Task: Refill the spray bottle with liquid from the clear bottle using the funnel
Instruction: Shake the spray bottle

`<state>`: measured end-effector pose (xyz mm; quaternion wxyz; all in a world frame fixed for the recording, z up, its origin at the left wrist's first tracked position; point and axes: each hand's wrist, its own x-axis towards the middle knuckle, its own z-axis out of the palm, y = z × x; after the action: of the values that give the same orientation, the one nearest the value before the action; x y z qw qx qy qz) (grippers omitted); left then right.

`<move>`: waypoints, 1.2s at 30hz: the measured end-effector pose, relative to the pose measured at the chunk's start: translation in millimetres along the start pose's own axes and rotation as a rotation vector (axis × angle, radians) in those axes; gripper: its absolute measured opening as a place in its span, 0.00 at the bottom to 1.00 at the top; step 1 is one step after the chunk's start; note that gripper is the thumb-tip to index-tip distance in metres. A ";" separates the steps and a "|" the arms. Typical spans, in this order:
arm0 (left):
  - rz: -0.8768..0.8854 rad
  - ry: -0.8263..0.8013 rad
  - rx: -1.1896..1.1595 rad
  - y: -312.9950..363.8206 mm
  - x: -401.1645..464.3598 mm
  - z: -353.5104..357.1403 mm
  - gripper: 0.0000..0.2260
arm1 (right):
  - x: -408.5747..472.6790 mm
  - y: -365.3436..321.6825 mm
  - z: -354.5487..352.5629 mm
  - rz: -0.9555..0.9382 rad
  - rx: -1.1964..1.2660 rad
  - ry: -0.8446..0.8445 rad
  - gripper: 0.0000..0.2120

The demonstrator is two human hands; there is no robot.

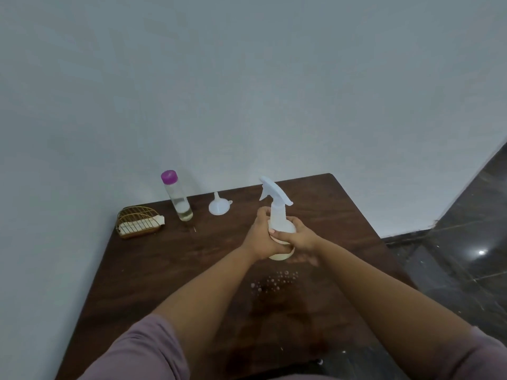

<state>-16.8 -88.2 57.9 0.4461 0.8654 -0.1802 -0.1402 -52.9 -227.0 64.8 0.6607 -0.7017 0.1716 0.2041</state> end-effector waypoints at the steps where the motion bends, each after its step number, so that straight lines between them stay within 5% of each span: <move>1: 0.003 -0.009 0.012 -3.3 6.1 -4.3 0.45 | 8.0 -1.6 3.4 0.000 0.018 0.020 0.40; 7: -0.012 0.002 0.028 -19.1 48.6 -19.6 0.52 | 53.6 -9.8 18.4 -0.106 -0.069 0.289 0.37; 11: -0.183 0.123 -0.032 -32.5 80.8 -17.6 0.44 | 94.1 -23.1 11.5 -0.137 -0.023 0.401 0.34; 22: -0.286 0.160 -0.179 -59.0 190.1 -20.3 0.40 | 216.5 -66.3 -24.9 -0.082 0.007 0.298 0.41; 28: -0.330 0.126 -0.239 -86.3 237.2 -13.0 0.36 | 266.6 -70.0 -44.6 -0.115 -0.243 0.318 0.37; 36: -0.273 -0.056 0.059 -104.4 259.3 -17.2 0.32 | 297.6 -59.0 -50.5 -0.149 -0.555 0.264 0.38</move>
<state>241.8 -133.0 -39.6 0.3923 0.8902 -0.0773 -0.2183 235.5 -264.7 -35.1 0.4291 -0.8863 0.1419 0.1013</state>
